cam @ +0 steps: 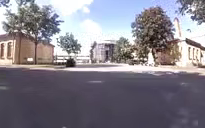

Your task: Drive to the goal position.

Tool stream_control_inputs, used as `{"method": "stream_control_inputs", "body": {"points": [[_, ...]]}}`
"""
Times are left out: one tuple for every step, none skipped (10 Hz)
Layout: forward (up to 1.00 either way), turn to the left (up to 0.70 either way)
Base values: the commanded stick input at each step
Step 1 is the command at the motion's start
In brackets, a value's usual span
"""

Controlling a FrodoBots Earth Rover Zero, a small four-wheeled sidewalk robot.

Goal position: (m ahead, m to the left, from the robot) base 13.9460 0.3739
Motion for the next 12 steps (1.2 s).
{"method": "stream_control_inputs", "body": {"points": [[1.00,0.00],[1.00,0.00],[1.00,0.00],[1.00,0.00],[1.00,0.00],[1.00,0.00],[1.00,0.00],[1.00,0.00],[1.00,0.00],[1.00,0.00],[1.00,0.00],[1.00,0.00]]}}
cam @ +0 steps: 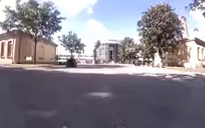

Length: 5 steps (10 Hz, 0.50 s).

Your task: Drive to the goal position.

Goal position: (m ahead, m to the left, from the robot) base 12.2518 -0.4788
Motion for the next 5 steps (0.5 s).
{"method": "stream_control_inputs", "body": {"points": [[1.00,0.00],[1.00,0.00],[1.00,0.00],[1.00,0.00],[1.00,0.00]]}}
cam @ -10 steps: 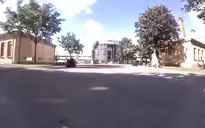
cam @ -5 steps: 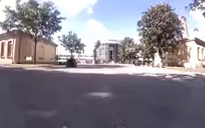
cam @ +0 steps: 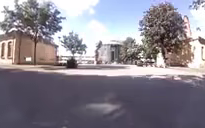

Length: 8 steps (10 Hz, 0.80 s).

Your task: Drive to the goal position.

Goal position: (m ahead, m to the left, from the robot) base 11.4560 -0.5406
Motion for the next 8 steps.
{"method": "stream_control_inputs", "body": {"points": [[1.00,0.00],[1.00,0.00],[1.00,0.00],[1.00,0.00],[1.00,0.00],[1.00,0.00],[1.00,0.00],[1.00,0.00]]}}
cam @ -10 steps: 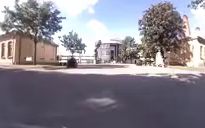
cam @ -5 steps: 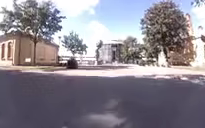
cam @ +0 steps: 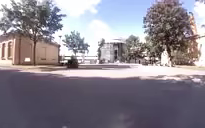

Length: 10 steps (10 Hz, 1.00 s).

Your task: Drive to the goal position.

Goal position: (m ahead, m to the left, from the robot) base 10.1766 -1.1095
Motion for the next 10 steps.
{"method": "stream_control_inputs", "body": {"points": [[1.00,0.00],[1.00,0.00],[1.00,0.00],[1.00,0.00],[1.00,0.00],[1.00,0.00],[1.00,0.00],[1.00,0.00],[1.00,0.00],[1.00,0.00]]}}
